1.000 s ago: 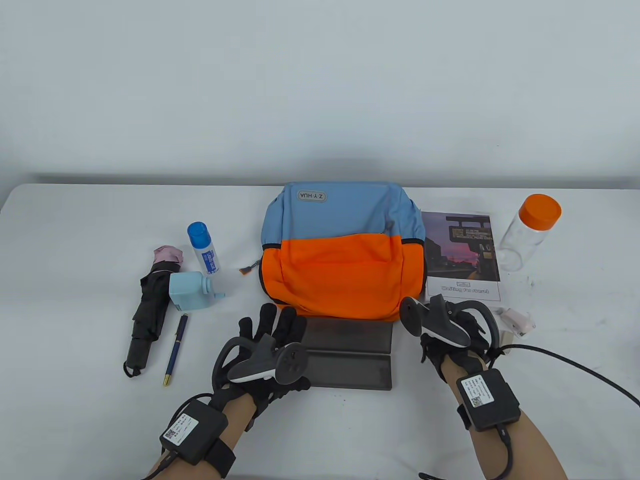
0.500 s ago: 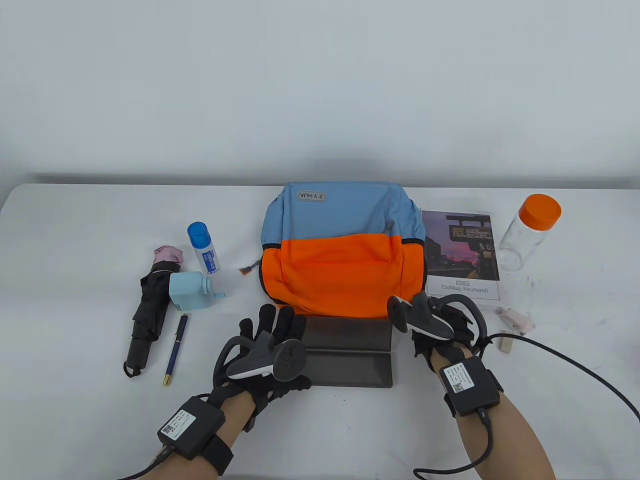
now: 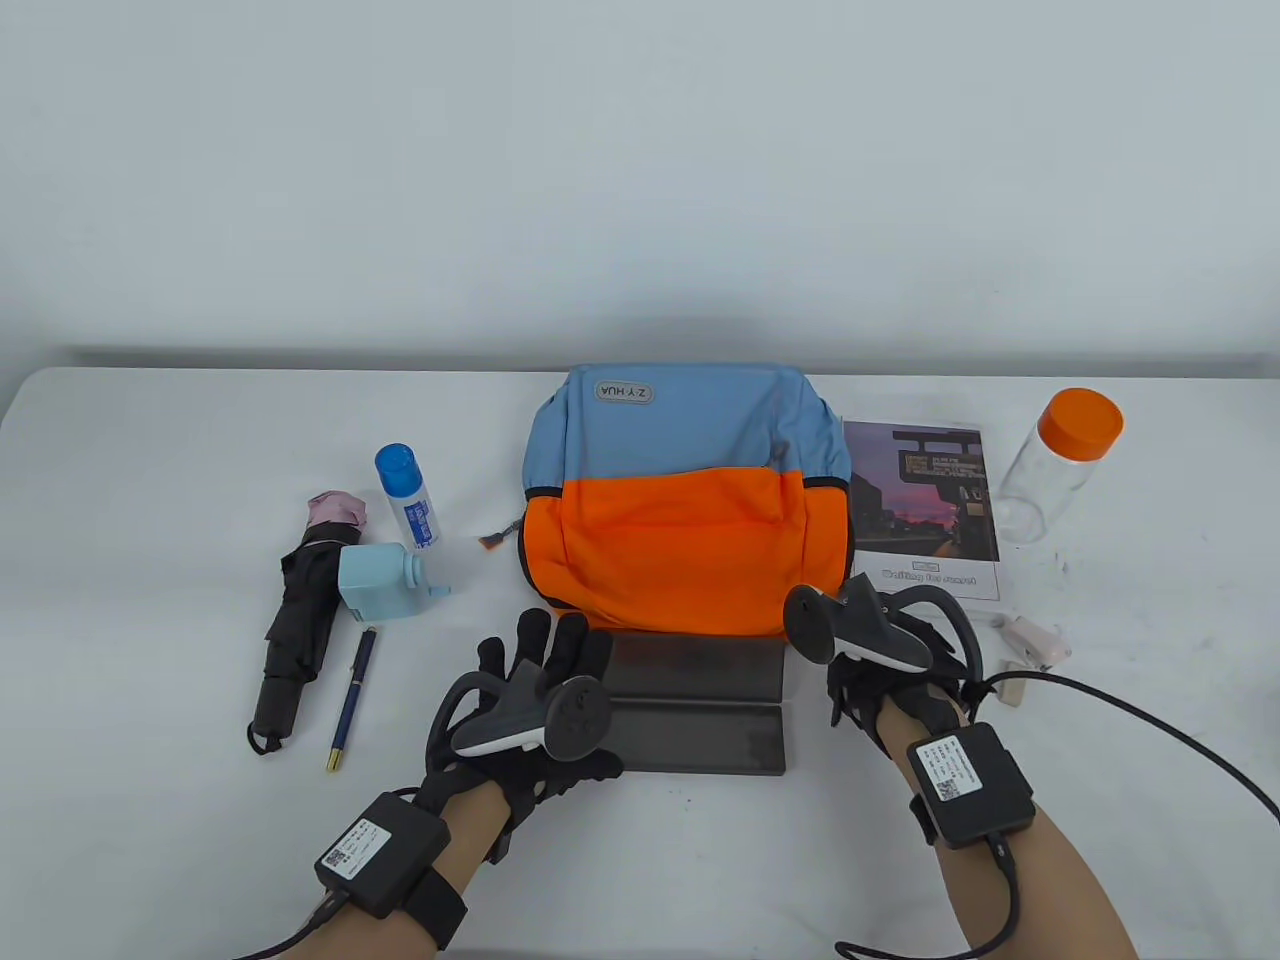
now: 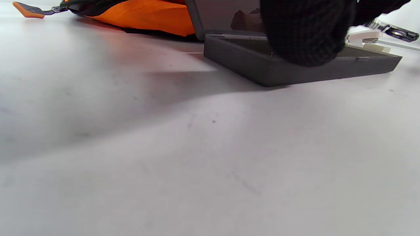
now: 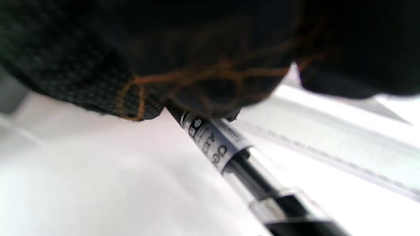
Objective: Pack school bag
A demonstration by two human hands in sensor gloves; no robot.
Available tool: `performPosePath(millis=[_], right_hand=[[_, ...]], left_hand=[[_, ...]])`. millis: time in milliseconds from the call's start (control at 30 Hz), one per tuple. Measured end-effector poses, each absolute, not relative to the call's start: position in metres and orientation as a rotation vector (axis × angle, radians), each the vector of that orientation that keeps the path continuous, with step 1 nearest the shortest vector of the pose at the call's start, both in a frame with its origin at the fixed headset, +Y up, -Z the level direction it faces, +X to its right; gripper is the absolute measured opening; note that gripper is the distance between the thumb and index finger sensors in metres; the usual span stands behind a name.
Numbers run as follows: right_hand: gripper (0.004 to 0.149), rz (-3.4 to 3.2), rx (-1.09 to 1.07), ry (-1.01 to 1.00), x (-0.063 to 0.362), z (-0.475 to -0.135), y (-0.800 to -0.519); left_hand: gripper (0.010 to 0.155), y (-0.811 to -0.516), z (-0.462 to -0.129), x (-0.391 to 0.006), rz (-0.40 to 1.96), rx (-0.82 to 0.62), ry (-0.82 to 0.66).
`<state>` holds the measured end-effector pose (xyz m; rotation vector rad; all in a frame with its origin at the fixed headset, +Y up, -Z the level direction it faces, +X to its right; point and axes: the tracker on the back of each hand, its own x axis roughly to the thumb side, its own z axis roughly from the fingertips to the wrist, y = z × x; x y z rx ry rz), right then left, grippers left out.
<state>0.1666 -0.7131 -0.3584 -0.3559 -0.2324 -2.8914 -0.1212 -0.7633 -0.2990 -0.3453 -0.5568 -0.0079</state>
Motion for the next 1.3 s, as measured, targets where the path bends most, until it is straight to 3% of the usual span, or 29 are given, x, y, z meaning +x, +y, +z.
performPosePath(millis=[233,400,733,1033,1300], right_hand=[[0.053,-3.067,-0.489,0.012,0.145,-0.333,-0.647],[0.053,-3.119,-0.711,0.031,0.110,-0.315,-0.635],[0.053,-3.113,-1.009,-0.075,0.053,-0.311,-0.665],[0.053,-2.973,-1.015,-0.186,0.038,-0.311,-0.702],[0.054,-2.967,-1.028,-0.244,0.040,-0.310,-0.715]], left_hand=[[0.116,-0.764,-0.300,-0.122,0.008,-0.356,-0.553],[0.116,-0.764,-0.300,-0.123,0.005,-0.353,-0.552],[0.116,-0.765,-0.301,-0.123,0.007,-0.355,-0.553],[0.116,-0.765,-0.301,-0.123,0.009,-0.353,-0.555],[0.115,-0.765,-0.300,-0.122,0.005,-0.350,-0.558]])
